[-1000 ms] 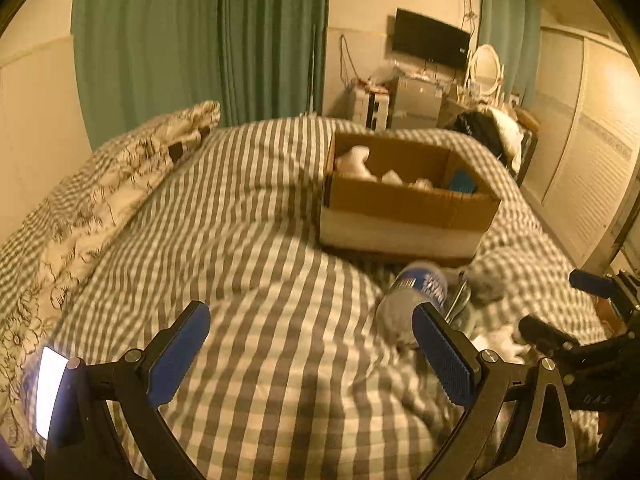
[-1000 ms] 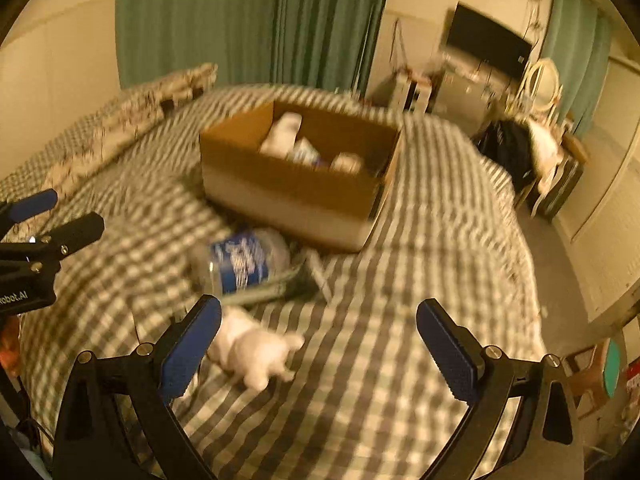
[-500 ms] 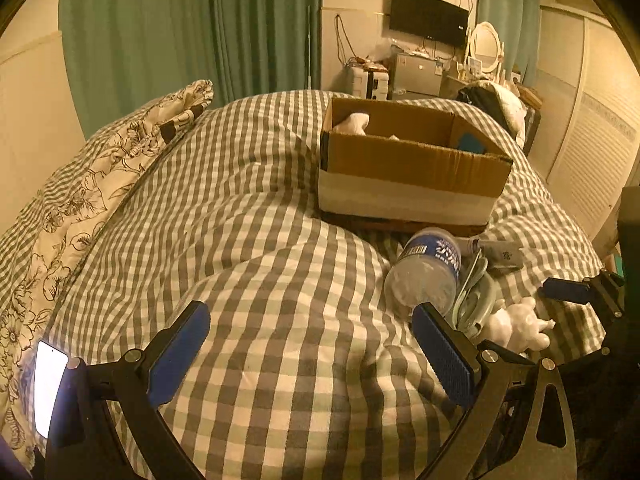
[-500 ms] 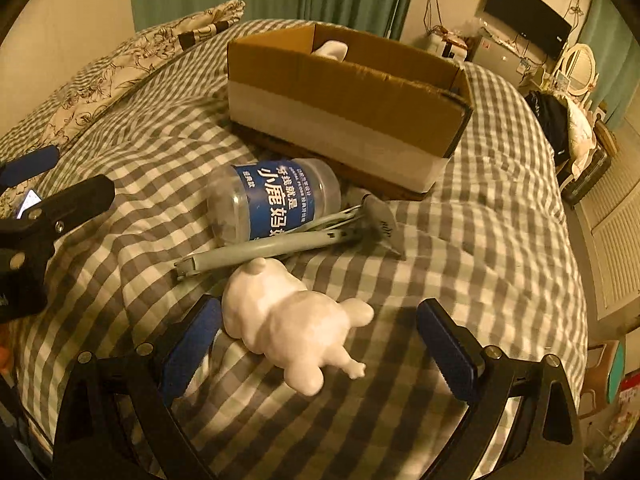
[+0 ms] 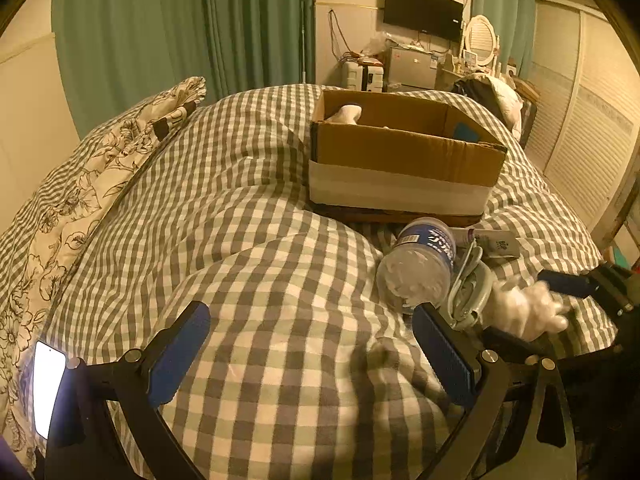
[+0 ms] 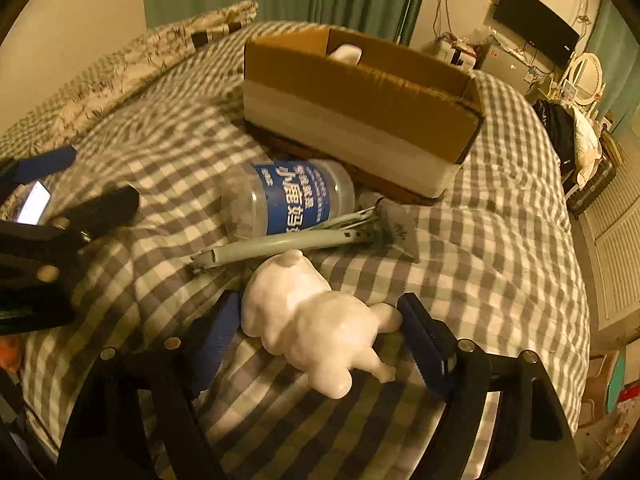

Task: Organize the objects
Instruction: 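Grasp the white plush toy with the right tool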

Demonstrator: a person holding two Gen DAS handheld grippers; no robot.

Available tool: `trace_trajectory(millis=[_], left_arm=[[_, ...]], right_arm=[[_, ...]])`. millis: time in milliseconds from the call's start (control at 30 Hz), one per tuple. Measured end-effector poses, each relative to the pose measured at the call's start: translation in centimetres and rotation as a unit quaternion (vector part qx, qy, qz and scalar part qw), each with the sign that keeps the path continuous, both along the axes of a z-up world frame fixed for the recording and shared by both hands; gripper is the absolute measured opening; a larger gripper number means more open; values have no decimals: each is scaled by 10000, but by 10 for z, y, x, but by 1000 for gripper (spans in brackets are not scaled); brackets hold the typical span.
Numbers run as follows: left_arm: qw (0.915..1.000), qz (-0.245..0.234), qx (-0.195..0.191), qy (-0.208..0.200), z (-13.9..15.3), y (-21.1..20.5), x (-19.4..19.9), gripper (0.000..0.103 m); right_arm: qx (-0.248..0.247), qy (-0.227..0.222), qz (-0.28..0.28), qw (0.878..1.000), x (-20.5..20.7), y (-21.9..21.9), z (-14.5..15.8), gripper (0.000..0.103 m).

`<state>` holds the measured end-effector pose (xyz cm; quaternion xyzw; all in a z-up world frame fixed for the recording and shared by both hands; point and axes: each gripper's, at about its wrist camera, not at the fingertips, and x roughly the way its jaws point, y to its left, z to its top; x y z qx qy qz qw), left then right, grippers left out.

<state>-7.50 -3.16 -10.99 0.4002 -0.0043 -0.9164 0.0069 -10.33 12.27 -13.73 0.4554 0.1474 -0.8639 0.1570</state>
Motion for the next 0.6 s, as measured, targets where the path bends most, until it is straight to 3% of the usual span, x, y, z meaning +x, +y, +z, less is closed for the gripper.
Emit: trace_trajectory(millis=[267, 600], left_arm=[[9991, -404, 0, -104, -5, 27, 1, 103], [9941, -1026, 93, -349, -16, 74, -6, 103]], right_arm=[[-127, 435, -289, 9986, 9, 31, 37, 80], [-214, 723, -624, 9952, 11, 64, 58, 80]])
